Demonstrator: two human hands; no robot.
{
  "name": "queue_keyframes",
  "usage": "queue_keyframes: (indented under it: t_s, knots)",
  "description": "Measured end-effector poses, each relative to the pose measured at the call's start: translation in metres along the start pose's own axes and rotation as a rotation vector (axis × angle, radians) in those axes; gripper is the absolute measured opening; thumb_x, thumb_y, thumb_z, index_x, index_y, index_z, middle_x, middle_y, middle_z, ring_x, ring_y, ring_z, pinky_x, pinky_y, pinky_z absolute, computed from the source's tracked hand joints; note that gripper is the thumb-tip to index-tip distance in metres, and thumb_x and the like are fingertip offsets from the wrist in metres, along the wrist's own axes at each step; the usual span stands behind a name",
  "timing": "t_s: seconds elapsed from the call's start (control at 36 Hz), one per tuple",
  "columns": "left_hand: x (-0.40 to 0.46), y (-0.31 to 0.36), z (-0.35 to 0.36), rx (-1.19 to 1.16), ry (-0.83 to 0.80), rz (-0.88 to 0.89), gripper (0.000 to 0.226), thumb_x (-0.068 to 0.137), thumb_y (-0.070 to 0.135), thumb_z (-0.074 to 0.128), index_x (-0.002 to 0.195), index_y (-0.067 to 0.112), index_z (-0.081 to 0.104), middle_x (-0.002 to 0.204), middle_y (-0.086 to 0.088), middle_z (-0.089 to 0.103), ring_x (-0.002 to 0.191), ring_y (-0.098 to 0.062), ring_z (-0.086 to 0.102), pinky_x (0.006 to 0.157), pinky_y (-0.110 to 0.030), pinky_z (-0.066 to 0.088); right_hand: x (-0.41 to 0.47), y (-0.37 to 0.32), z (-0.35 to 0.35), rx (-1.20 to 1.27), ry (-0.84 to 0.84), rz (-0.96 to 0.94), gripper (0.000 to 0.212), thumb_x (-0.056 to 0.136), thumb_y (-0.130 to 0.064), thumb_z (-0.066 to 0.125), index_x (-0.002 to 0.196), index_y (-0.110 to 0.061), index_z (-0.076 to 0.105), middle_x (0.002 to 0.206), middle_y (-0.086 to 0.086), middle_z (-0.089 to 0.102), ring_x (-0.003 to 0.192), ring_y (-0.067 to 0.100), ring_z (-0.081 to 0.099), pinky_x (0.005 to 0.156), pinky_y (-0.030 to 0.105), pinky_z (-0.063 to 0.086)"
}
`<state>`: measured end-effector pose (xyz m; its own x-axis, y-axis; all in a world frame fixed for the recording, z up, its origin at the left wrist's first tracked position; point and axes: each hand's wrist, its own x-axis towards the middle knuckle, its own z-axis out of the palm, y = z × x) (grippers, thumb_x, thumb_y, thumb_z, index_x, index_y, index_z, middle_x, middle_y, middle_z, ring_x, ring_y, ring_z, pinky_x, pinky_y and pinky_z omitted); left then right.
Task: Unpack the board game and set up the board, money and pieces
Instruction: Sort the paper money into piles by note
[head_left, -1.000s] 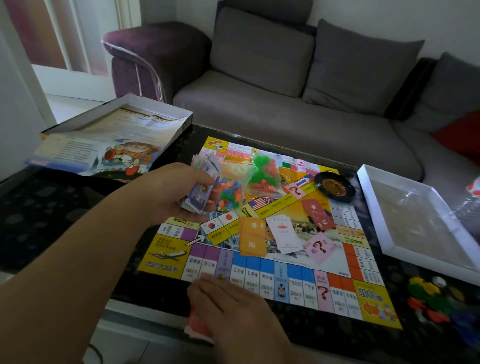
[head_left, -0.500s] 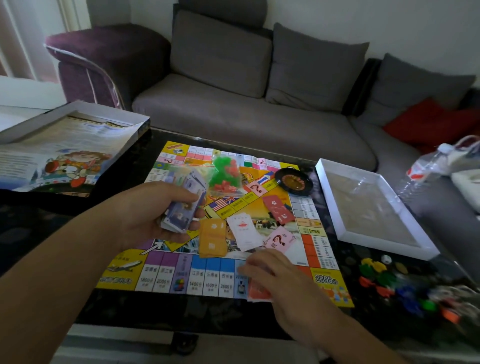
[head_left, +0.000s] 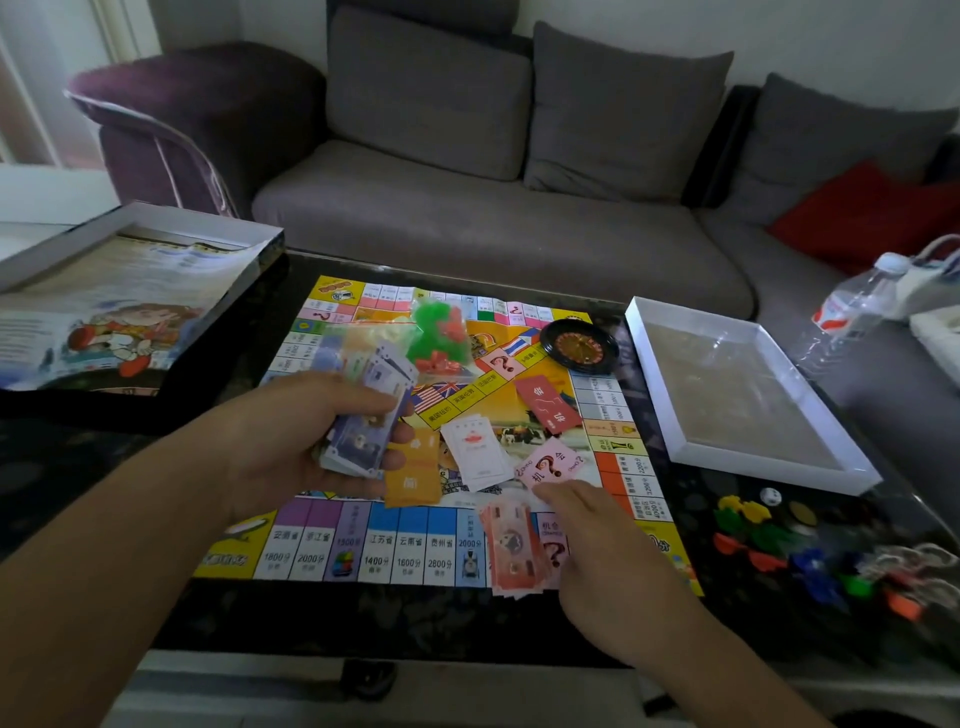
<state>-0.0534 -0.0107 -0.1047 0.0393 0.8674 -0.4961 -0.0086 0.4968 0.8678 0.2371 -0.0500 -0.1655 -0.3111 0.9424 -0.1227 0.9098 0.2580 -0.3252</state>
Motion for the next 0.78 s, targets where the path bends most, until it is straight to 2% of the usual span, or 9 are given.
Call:
queue_keyframes:
  t_s: [0.08,0.14,0.19,0.42,0.5,0.56,0.64,0.69,0.78]
  knots:
    - [-0.008,0.003,0.007,-0.025,-0.029,0.018,0.019,0.1,0.021,0.064,0.114,0.013,0.073,0.096,-0.011,0.08,0.078,-0.025,0.079,0.066,-0.046,0.066,-0.004,-0.013,0.001,0.061,0.038,0.062,0.057,0.101,-0.051,0.055,0.152,-0.036,0.034,0.14,-0.017,0.044,0.127,0.004,0.044,0.099,0.022,0.049]
    - [-0.013,0.004,0.012,-0.052,-0.043,0.037,0.02,0.098,0.019,0.065,0.115,0.012,0.072,0.097,-0.013,0.08,0.079,-0.027,0.079,0.071,-0.051,0.066,-0.006,-0.023,0.006,0.074,0.017,0.097,0.061,0.092,-0.07,0.056,0.14,-0.039,0.036,0.124,-0.021,0.04,0.114,0.003,0.049,0.083,0.018,0.051]
    - [-0.017,0.005,0.017,-0.069,-0.053,0.052,0.022,0.096,0.018,0.066,0.116,0.011,0.07,0.098,-0.014,0.08,0.077,-0.027,0.078,0.071,-0.052,0.065,-0.007,-0.028,0.014,0.054,-0.011,0.094,0.069,0.082,-0.077,0.062,0.132,-0.038,0.034,0.118,-0.019,0.034,0.111,0.005,0.049,0.079,0.02,0.054]
    - [-0.024,0.004,0.029,-0.11,-0.06,0.084,0.019,0.095,0.012,0.067,0.113,0.009,0.072,0.101,-0.018,0.079,0.077,-0.028,0.077,0.069,-0.052,0.066,-0.006,-0.035,0.024,0.124,-0.023,0.123,0.058,0.094,-0.035,0.072,0.137,-0.035,0.032,0.122,-0.012,0.026,0.12,0.011,0.05,0.09,0.024,0.06]
    - [-0.024,0.001,0.03,-0.118,-0.099,0.101,0.023,0.096,0.009,0.065,0.118,0.009,0.07,0.105,-0.018,0.079,0.088,-0.032,0.078,0.071,-0.049,0.066,-0.006,-0.034,0.021,0.186,-0.051,0.149,0.063,0.093,-0.024,0.07,0.142,-0.037,0.031,0.124,-0.013,0.028,0.121,0.01,0.05,0.083,0.019,0.06]
    - [-0.023,-0.001,0.031,-0.138,-0.13,0.114,0.027,0.097,0.007,0.064,0.123,0.009,0.067,0.109,-0.018,0.078,0.094,-0.035,0.078,0.073,-0.05,0.066,-0.005,-0.035,0.009,0.28,-0.057,0.174,0.058,0.097,-0.025,0.068,0.143,-0.037,0.035,0.125,-0.016,0.033,0.12,0.005,0.05,0.077,0.012,0.056]
    - [-0.024,-0.003,0.036,-0.132,-0.161,0.158,0.03,0.097,0.007,0.065,0.128,0.008,0.065,0.11,-0.017,0.078,0.096,-0.034,0.078,0.071,-0.043,0.065,0.002,-0.045,-0.023,0.569,-0.032,0.185,0.034,0.099,-0.036,0.068,0.127,-0.042,0.05,0.119,-0.023,0.051,0.101,0.002,0.064,0.071,0.017,0.058]
    - [-0.025,-0.004,0.042,-0.128,-0.173,0.195,0.029,0.096,0.006,0.066,0.125,0.011,0.067,0.11,-0.015,0.078,0.096,-0.034,0.078,0.07,-0.043,0.065,0.01,-0.055,-0.046,0.848,-0.003,0.21,0.021,0.094,-0.044,0.072,0.111,-0.037,0.062,0.106,-0.014,0.066,0.081,0.003,0.069,0.064,0.021,0.055]
    - [-0.027,-0.005,0.052,-0.137,-0.172,0.209,0.027,0.09,0.005,0.072,0.116,0.013,0.073,0.107,-0.014,0.079,0.094,-0.033,0.078,0.065,-0.042,0.065,0.022,-0.065,-0.063,1.096,0.009,0.186,0.037,0.083,-0.052,0.08,0.098,-0.021,0.069,0.098,0.008,0.073,0.069,0.016,0.066,0.064,0.034,0.054]
